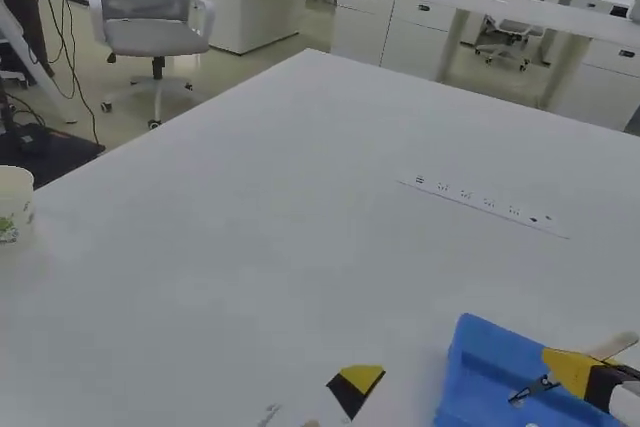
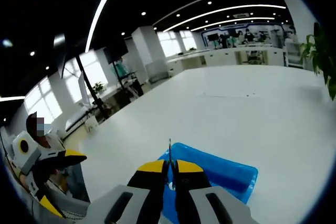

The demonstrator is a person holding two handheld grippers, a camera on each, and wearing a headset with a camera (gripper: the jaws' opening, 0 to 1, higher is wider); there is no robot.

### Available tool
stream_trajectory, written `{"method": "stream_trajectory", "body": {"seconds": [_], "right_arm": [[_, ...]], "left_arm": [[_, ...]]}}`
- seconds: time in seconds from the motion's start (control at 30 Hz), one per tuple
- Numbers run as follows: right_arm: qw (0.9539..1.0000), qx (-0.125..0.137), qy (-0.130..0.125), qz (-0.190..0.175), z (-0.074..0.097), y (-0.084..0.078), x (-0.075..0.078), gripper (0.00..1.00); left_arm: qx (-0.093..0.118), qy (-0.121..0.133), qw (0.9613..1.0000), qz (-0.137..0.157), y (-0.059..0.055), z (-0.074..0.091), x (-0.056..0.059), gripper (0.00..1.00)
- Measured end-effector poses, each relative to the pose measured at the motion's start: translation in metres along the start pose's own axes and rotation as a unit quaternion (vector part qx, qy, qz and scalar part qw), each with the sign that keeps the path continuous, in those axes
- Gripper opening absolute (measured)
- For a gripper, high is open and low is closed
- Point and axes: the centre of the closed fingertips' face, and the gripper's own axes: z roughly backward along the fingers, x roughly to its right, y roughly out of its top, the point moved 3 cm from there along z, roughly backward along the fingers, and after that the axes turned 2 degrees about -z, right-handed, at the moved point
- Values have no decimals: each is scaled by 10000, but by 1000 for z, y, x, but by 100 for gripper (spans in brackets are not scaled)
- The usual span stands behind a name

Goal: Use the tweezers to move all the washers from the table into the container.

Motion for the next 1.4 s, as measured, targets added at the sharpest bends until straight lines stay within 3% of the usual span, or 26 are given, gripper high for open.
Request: {"method": "stream_trajectory", "body": {"seconds": [0.03,0.17,0.4,0.93,1.03,1.23,1.4], "right_arm": [[10000,-25,8,20,-1,-1,1,2],[9991,-388,-156,110,-11,-12,10,2],[9981,-530,-217,207,-15,-17,17,2],[9978,-559,-30,343,-15,-23,12,3],[9975,-491,19,510,-10,-21,7,3],[9984,-253,137,479,4,-8,-5,3],[9979,1,343,556,20,7,-23,3]], "left_arm": [[73,-17,10000,26,2,0,1,81],[27,-10,10000,-11,1,0,1,80],[-65,-5,9999,-88,-2,1,2,79],[-134,-40,9998,-126,-3,2,4,78],[-78,-38,9999,-92,-2,3,4,79],[-83,-53,9999,-140,-1,3,5,78],[-80,-49,9999,-126,-1,3,5,78]]}}
